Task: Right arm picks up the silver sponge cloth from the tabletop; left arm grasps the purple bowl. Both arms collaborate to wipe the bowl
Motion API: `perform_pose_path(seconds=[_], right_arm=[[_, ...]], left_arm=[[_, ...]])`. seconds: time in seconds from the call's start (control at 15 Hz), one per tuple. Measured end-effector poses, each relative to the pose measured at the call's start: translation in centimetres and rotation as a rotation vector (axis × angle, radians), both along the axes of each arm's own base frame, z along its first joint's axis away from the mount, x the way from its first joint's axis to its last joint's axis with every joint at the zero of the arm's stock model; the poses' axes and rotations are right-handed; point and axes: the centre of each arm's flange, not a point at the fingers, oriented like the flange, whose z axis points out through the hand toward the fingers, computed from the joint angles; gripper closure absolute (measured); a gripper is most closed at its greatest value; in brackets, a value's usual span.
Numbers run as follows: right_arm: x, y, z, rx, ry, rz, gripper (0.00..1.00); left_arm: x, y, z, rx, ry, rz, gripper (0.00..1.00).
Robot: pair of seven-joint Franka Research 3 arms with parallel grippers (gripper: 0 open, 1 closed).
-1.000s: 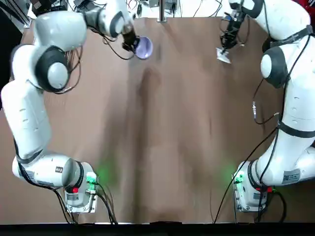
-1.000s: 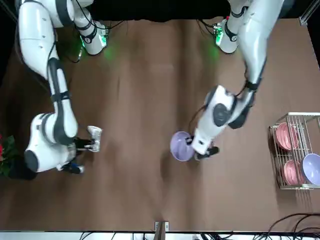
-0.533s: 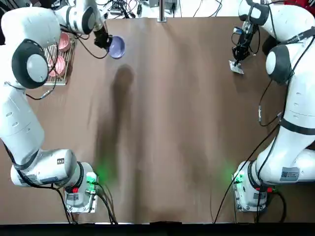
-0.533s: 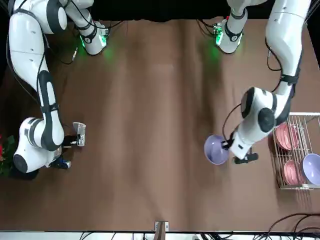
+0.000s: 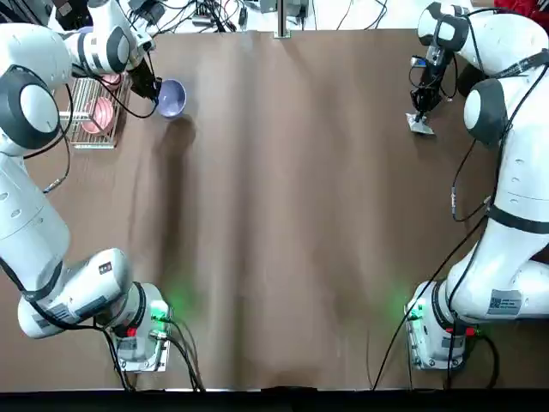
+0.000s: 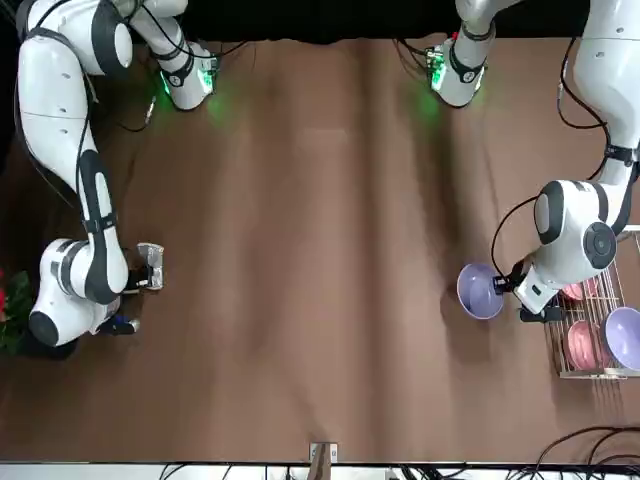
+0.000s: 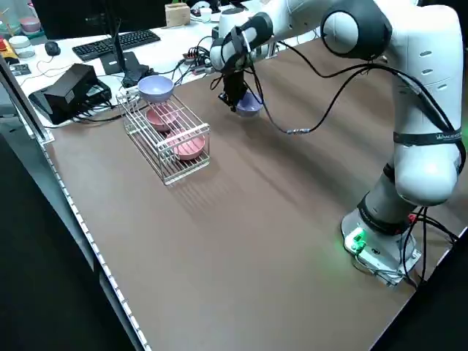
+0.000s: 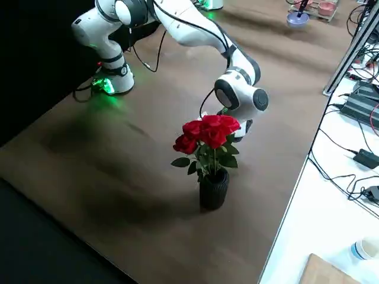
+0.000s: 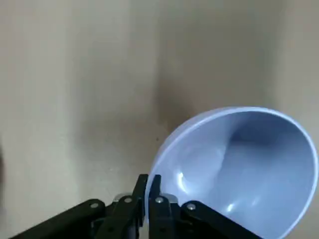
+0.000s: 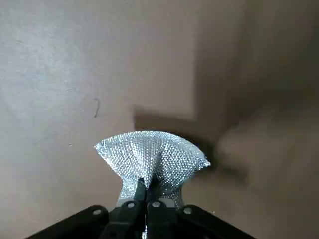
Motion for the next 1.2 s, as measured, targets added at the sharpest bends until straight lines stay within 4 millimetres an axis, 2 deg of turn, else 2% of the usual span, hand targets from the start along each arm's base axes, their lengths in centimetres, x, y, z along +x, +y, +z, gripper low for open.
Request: perform_pose_path(seconds=[0.13, 0.33, 0.47, 0.53, 0.6, 0.67, 0.73, 0.87, 1.07, 1.2], right_arm=[[0.3, 0.0, -0.2, -0.003, -0.021, 0.005, 0.85], [0.9, 0.0, 0.4, -0.004, -0.046, 0.013, 0.56], [1.8, 0.1, 2.2, -0.006, -0.086, 0.018, 0.38], [2.6, 0.3, 3.8, -0.008, -0.12, 0.022, 0.29], [3.4, 0.5, 5.9, -0.011, -0.161, 0.027, 0.2], [4.3, 0.7, 8.7, -0.014, -0.212, 0.033, 0.11], [5.0, 1.0, 11.9, -0.017, -0.266, 0.038, 0.02], [5.4, 1.2, 19.1, -0.022, -0.376, 0.042, 0.0], [3.9, 1.0, 30.4, -0.029, -0.53, 0.04, 0.0], [1.5, 1.0, 37.0, -0.03, -0.592, 0.037, 0.0]], left_arm=[[-0.1, -1.1, -0.8, -0.019, 0.013, -0.006, 0.95], [-0.3, -1.8, -2.4, -0.034, 0.032, -0.012, 0.93], [-0.4, -1.9, -3.3, -0.041, 0.039, -0.011, 0.83], [-0.3, -1.9, -3.4, -0.043, 0.034, -0.011, 0.69], [0.0, -2.0, -3.0, -0.044, 0.021, -0.012, 0.65], [0.6, -2.4, -2.1, -0.048, -0.001, -0.016, 0.52], [1.4, -2.8, -0.7, -0.05, -0.031, -0.02, 0.43], [3.0, -3.2, 3.4, -0.044, -0.102, -0.022, 0.26], [4.2, -3.8, 10.4, -0.024, -0.14, -0.022, 0.01], [4.7, -3.6, 14.8, -0.009, -0.115, -0.022, 0.0]])
